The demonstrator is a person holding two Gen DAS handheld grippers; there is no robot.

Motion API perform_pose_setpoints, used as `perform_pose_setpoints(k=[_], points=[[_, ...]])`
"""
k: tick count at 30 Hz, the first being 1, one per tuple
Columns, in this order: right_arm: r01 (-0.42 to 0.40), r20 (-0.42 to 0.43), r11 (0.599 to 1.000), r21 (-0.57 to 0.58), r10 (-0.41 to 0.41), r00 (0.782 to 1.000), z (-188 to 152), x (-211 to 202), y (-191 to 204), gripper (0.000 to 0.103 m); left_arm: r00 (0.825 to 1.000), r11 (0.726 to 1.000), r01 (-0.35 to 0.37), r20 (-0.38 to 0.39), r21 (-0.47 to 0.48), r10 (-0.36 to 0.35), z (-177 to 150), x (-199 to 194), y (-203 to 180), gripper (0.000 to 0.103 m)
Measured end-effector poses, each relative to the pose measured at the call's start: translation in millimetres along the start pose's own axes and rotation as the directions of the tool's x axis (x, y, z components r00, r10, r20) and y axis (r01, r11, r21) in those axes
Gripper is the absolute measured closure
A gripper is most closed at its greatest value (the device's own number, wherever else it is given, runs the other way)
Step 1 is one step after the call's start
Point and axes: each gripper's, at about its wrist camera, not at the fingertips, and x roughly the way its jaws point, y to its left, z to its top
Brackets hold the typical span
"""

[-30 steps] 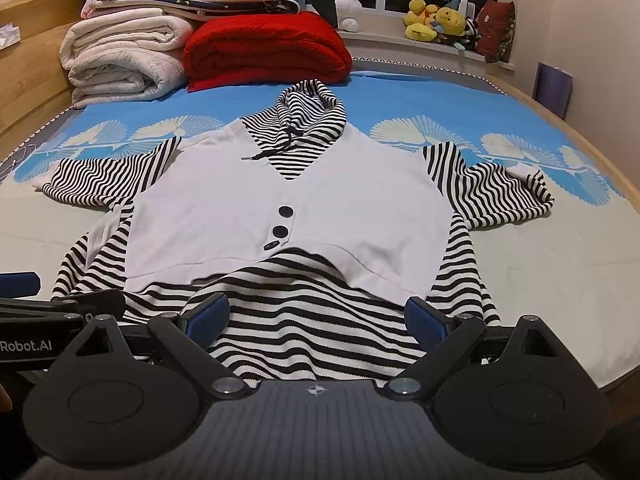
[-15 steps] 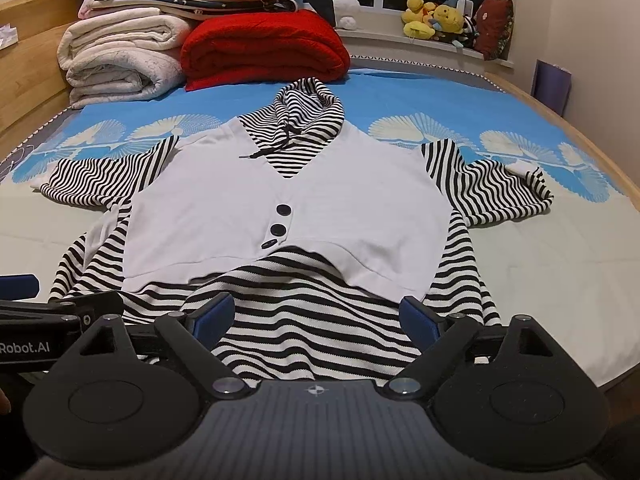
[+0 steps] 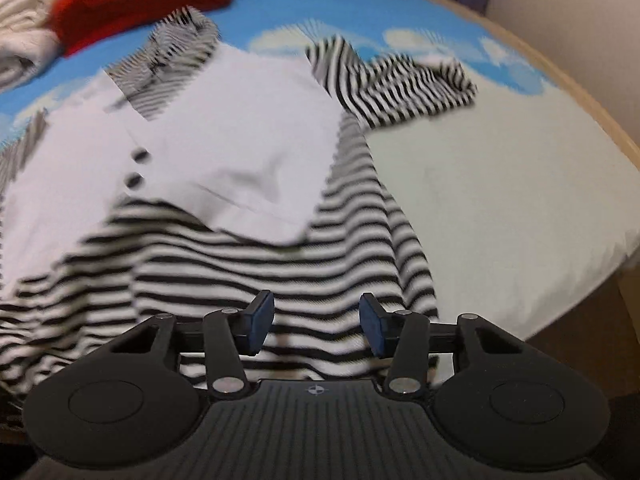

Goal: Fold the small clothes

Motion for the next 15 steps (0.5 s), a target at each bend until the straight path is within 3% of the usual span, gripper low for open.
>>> perform_pose_setpoints(k=[4, 8, 13, 15], points=[[0.055, -0.115, 0.996, -0.077, -0.064, 0.991, -13, 23, 0, 0.057, 0.999, 0.997, -0.045, -0.012, 0.057, 0.046, -7, -1, 1, 0.076], [0.065, -0.109, 0.994, -0.084, -0.074, 0.991, -15, 16, 1, 0.059, 0.998, 0.997, -0.061, 0.018, 0.036, 0.061, -9, -14, 0, 0.076], [0.055, -0.115, 0.998, -0.004, -0.055, 0.992, -12, 11, -11, 0.059, 0.99, 0.999, 0.025, 0.142, 0.019, -0.028, 3, -46, -16, 0.062], [0.017, -0.055, 0.998, 0.057, -0.014, 0.998, -5, 5, -18, 0.059, 0.98, 0.999, 0.035, 0.195, 0.009, -0.036, 7, -55, -19, 0.052]])
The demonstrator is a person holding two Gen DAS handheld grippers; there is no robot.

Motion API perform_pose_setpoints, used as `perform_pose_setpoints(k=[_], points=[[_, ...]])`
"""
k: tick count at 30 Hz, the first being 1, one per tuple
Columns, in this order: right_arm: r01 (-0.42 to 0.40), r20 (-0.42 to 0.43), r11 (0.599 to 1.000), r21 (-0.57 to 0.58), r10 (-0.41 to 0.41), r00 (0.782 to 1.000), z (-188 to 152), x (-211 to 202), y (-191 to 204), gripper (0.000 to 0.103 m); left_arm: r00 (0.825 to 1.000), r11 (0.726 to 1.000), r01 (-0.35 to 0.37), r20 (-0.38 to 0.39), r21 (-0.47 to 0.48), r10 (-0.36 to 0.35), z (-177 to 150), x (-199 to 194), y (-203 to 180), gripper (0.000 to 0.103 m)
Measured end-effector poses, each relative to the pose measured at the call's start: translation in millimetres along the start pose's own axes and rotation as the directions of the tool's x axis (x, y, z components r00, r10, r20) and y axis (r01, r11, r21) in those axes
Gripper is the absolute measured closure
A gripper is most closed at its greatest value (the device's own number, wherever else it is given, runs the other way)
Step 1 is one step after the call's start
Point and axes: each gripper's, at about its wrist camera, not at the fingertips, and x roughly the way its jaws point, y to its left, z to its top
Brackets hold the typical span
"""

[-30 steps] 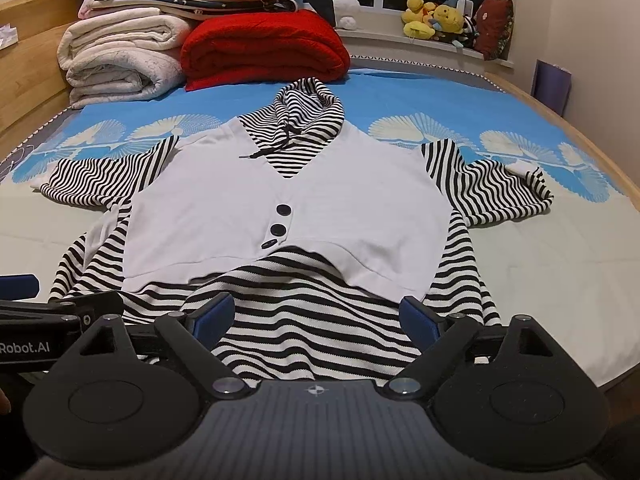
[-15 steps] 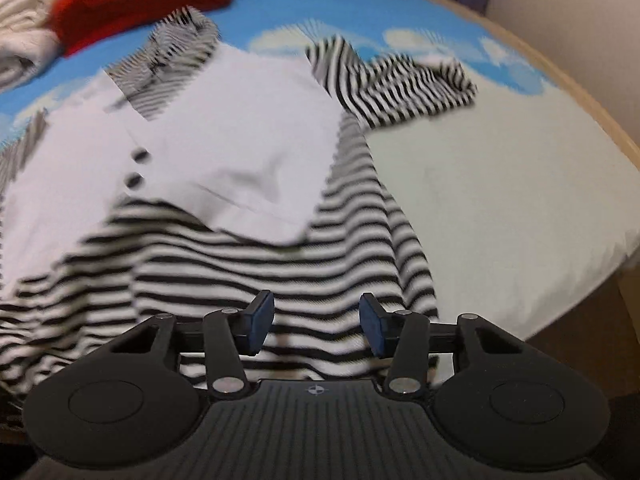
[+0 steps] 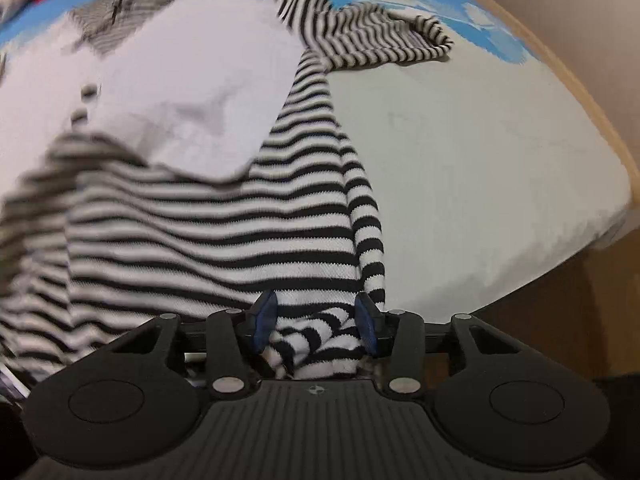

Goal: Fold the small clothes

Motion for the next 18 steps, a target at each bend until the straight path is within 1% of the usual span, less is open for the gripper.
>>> perform_pose_setpoints(k=[1, 2, 3, 5, 7, 8, 10, 11, 13, 15, 18], points=[[-0.018, 0.062, 1.0, 0.014, 0.017, 0.998, 3, -11, 0, 0.059, 1.0, 1.0, 0.005, 0.028, -0.011, -0.004, 4, -4, -1, 0.05], [-0.034, 0.13, 0.999, 0.014, 0.032, 0.991, 6, -23, 1, 0.059, 0.999, 1.0, 0.012, 0.05, -0.023, -0.011, 7, -7, -1, 0.047], [-0.05, 0.193, 0.999, 0.002, 0.049, 0.98, 8, -34, 3, 0.059, 0.997, 0.999, 0.021, 0.075, -0.032, -0.018, 12, -11, -2, 0.045], [-0.074, 0.304, 0.997, -0.033, 0.08, 0.949, 11, -55, 10, 0.059, 0.991, 0.999, 0.038, 0.127, -0.035, -0.033, 19, -19, -5, 0.041], [-0.086, 0.368, 0.995, -0.06, 0.102, 0.924, 13, -69, 17, 0.058, 0.982, 0.999, 0.046, 0.185, -0.017, -0.042, 26, -30, -9, 0.033], [-0.099, 0.387, 0.993, -0.07, 0.118, 0.915, 13, -74, 20, 0.057, 0.976, 0.999, 0.043, 0.213, -0.003, -0.042, 29, -34, -11, 0.03], [-0.129, 0.4, 0.988, -0.088, 0.153, 0.904, 16, -81, 25, 0.055, 0.967, 0.999, 0.031, 0.251, 0.031, -0.038, 34, -40, -16, 0.03], [-0.141, 0.396, 0.985, -0.096, 0.168, 0.903, 17, -83, 28, 0.053, 0.964, 0.999, 0.028, 0.262, 0.043, -0.039, 37, -42, -18, 0.03], [-0.17, 0.378, 0.978, -0.12, 0.203, 0.903, 22, -85, 36, 0.046, 0.96, 0.997, 0.06, 0.272, 0.04, -0.069, 43, -44, -18, 0.03], [-0.19, 0.371, 0.972, -0.139, 0.228, 0.9, 27, -87, 44, 0.046, 0.953, 0.995, 0.097, 0.284, 0.034, -0.102, 50, -46, -17, 0.03], [-0.222, 0.372, 0.964, -0.149, 0.263, 0.89, 37, -89, 54, 0.046, 0.942, 0.994, 0.093, 0.319, 0.06, -0.107, 59, -47, -21, 0.027]])
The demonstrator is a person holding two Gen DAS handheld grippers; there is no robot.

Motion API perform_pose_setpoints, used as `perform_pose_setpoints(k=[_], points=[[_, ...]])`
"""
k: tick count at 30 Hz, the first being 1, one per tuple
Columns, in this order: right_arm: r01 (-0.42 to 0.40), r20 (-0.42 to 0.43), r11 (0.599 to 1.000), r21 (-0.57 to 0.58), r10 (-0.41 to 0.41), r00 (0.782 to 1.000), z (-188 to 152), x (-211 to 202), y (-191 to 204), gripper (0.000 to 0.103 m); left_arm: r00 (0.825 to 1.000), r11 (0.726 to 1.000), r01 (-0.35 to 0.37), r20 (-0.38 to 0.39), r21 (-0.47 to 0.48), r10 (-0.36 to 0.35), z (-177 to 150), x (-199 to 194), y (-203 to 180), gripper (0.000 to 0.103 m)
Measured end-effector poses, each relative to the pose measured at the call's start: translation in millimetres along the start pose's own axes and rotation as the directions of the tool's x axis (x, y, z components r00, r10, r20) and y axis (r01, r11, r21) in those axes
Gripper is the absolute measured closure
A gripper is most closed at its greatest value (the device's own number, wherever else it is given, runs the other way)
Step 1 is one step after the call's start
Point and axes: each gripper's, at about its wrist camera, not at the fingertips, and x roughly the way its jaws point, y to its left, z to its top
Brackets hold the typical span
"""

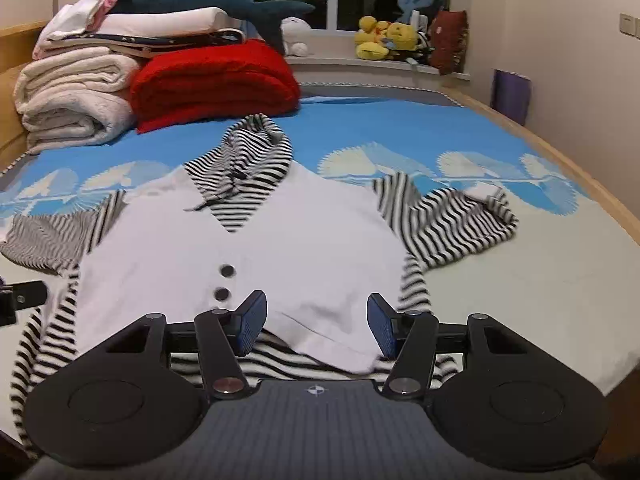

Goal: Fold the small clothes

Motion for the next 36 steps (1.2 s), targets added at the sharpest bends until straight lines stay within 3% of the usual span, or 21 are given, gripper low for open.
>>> perform_pose_setpoints(k=[3, 8, 11, 15, 19, 22, 26, 28, 30, 34, 36], points=[[-0.026, 0.017, 0.999, -0.02, 0.026, 1.0, 17, 9, 13, 0.053, 0.999, 0.999, 0.032, 0.025, -0.008, -0.032, 7, 5, -1, 0.027], [-0.034, 0.047, 0.999, -0.036, 0.035, 0.998, 43, 30, 26, 0.054, 0.999, 1.0, 0.017, 0.047, -0.012, -0.017, 22, 23, -1, 0.027], [-0.028, 0.063, 0.999, -0.038, 0.03, 0.998, 57, 45, 29, 0.054, 0.998, 1.0, 0.0, 0.064, -0.031, 0.002, 35, 34, 4, 0.019], [0.004, 0.081, 0.997, -0.078, 0.002, 0.997, 79, 71, 39, 0.053, 0.995, 0.999, 0.011, 0.102, -0.04, -0.007, 58, 50, 5, 0.012], [-0.004, 0.096, 0.998, -0.063, 0.01, 0.995, 103, 100, 45, 0.046, 0.994, 0.998, 0.007, 0.113, -0.067, 0.001, 83, 71, 12, 0.011], [-0.039, 0.093, 0.999, -0.037, 0.043, 0.995, 118, 123, 47, 0.043, 0.993, 0.995, -0.03, 0.112, -0.096, 0.041, 90, 88, 26, 0.004], [-0.09, 0.119, 0.996, -0.016, 0.092, 0.989, 115, 142, 41, 0.04, 0.99, 0.986, -0.121, 0.058, -0.119, 0.129, 92, 121, 54, 0.004], [-0.065, 0.053, 0.998, 0.009, 0.064, 0.997, 110, 154, 39, 0.038, 0.987, 0.98, -0.155, 0.011, -0.128, 0.158, 91, 142, 71, 0.004], [-0.086, -0.014, 0.995, 0.055, 0.087, 0.996, 107, 167, 36, 0.038, 0.986, 0.974, -0.168, -0.02, -0.153, 0.167, 88, 159, 91, 0.004], [-0.082, -0.034, 0.996, 0.04, 0.083, 0.996, 102, 185, 36, 0.038, 0.969, 0.948, -0.246, -0.054, -0.201, 0.24, 85, 184, 138, 0.004], [-0.086, -0.054, 0.994, 0.06, 0.089, 0.995, 103, 193, 32, 0.038, 0.949, 0.927, -0.315, -0.067, -0.203, 0.308, 84, 197, 162, 0.004]])
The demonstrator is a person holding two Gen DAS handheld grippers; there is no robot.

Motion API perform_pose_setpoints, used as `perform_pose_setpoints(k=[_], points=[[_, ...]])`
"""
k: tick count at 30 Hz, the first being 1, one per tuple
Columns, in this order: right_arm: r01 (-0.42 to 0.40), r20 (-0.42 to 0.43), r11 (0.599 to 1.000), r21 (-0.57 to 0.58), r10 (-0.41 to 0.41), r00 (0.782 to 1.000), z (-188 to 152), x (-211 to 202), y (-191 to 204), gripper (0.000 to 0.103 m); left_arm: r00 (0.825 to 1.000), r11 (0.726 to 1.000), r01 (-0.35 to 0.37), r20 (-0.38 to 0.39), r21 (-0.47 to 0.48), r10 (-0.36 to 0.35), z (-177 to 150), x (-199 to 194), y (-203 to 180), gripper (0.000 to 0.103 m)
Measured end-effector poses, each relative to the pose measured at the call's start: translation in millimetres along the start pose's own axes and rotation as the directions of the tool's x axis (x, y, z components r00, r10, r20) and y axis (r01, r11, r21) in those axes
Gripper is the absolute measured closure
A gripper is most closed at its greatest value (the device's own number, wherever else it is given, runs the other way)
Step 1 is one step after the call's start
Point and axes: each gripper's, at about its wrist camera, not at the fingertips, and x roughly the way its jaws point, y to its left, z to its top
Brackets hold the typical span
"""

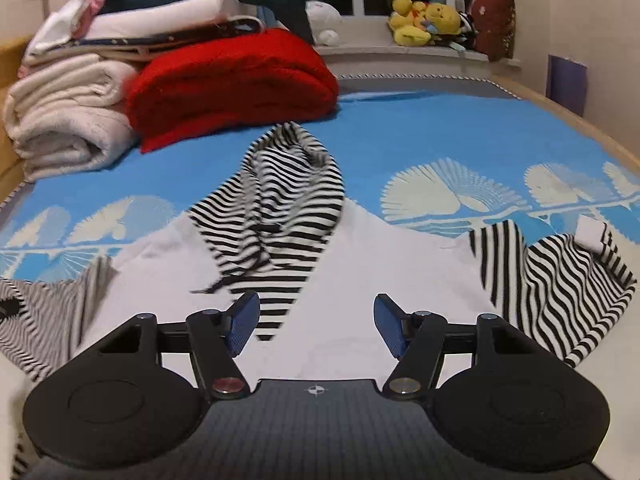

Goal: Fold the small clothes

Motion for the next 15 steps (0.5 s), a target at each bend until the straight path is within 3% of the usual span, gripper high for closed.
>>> perform_pose_setpoints(k=[5, 10, 15], points=[[-0.008, -0.024, 1.0, 0.017, 0.008, 1.0, 2, 12, -14, 0.039, 0.993, 0.987, -0.114, -0.033, -0.113, 0.111, 12, 48, 60, 0.006], [-0.015, -0.067, 1.0, -0.003, 0.014, 0.998, 1, 24, -18, 0.041, 0.971, 0.954, -0.237, -0.06, -0.182, 0.23, 13, 85, 113, 0.019], [-0.047, -0.075, 0.998, -0.046, 0.044, 0.996, 0, 28, -14, 0.048, 0.948, 0.908, -0.318, -0.105, -0.274, 0.3, 9, 114, 156, 0.028]])
